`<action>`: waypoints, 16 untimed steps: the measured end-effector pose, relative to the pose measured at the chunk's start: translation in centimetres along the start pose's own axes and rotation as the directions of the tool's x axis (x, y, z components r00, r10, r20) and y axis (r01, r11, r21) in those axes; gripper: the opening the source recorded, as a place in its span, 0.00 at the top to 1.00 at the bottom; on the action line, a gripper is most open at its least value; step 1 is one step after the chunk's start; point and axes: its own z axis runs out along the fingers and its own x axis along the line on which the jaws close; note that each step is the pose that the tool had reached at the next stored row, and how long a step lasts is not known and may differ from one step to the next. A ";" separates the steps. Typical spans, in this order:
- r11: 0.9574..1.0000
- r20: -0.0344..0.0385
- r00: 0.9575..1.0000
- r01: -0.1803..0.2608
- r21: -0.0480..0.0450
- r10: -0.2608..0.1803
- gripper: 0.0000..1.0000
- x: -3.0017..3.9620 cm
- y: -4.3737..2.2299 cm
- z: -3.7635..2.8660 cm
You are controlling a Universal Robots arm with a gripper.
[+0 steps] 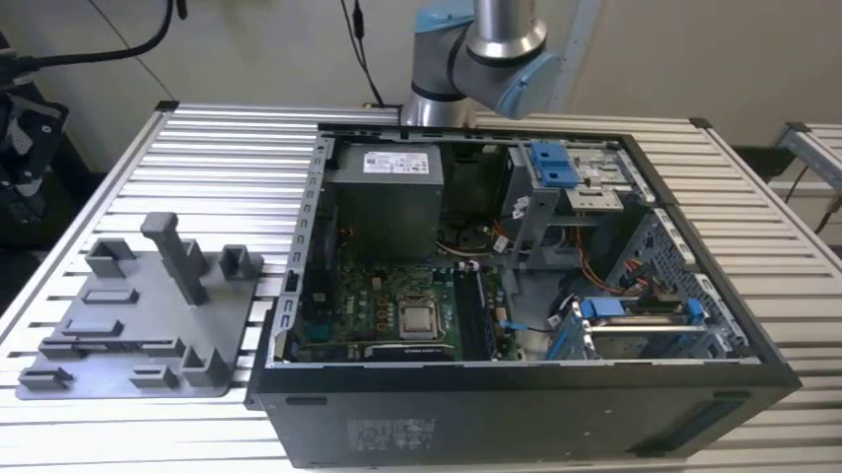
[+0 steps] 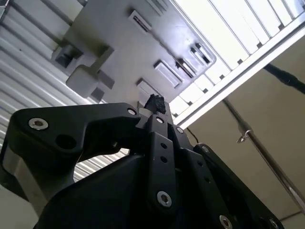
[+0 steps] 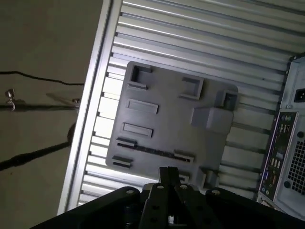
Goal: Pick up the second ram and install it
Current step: 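Pick up the second ram and move it above second insertion slot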
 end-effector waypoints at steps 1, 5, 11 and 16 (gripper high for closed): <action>1.000 -0.001 1.000 0.018 0.001 -0.018 0.89 0.00 0.00 0.00; 0.996 -0.004 0.996 0.090 0.002 -0.090 0.89 0.01 0.00 0.00; 0.980 -0.008 0.980 0.198 0.003 -0.198 0.89 0.01 0.00 0.00; 0.958 -0.012 0.958 0.287 0.002 -0.287 0.89 0.01 0.00 0.00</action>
